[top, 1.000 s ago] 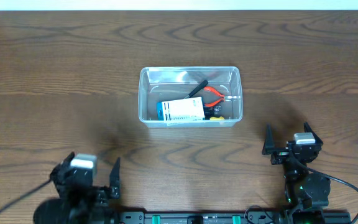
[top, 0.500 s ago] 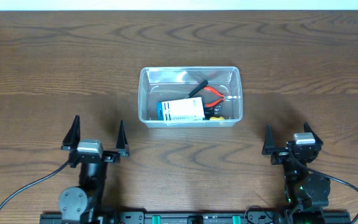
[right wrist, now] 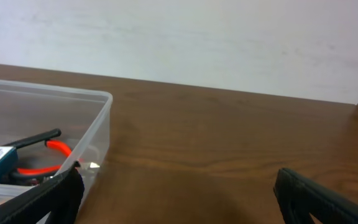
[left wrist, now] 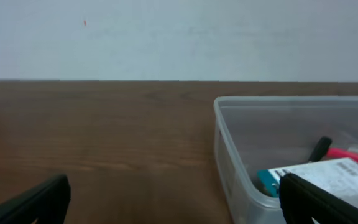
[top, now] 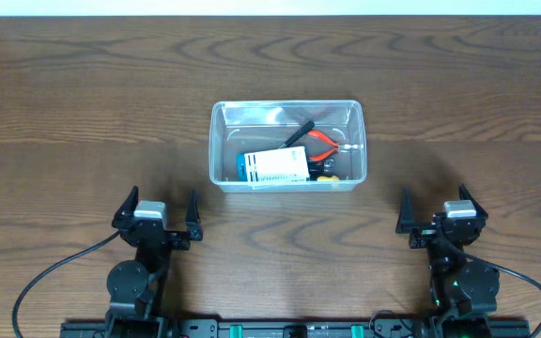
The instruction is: Pack container
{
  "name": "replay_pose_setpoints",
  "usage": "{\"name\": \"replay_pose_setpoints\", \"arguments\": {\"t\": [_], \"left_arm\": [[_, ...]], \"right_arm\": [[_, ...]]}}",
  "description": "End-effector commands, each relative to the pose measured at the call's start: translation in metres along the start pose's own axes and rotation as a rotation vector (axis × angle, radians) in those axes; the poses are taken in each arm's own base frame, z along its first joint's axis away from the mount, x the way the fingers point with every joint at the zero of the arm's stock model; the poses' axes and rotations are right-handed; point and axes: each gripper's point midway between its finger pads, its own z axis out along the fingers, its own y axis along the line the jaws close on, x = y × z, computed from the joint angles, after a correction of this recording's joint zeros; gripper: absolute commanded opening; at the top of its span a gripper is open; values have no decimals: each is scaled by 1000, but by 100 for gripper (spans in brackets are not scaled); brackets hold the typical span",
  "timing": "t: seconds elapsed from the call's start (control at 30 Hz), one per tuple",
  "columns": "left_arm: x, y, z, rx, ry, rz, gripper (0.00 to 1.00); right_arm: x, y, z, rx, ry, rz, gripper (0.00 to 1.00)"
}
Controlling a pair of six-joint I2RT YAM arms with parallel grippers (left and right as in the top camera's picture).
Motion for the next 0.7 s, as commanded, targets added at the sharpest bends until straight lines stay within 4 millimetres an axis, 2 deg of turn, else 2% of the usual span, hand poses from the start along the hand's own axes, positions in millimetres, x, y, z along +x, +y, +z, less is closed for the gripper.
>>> {"name": "replay_pose_setpoints", "arguments": {"t": [0.0,0.67], "left_arm": [[18,3,1,-15,64,-87,98],[21,3,2,-17,80,-87,98]], "right_arm": [[0,2,0,-9,-1,12,99],[0,2,0,-9,-1,12,99]]}}
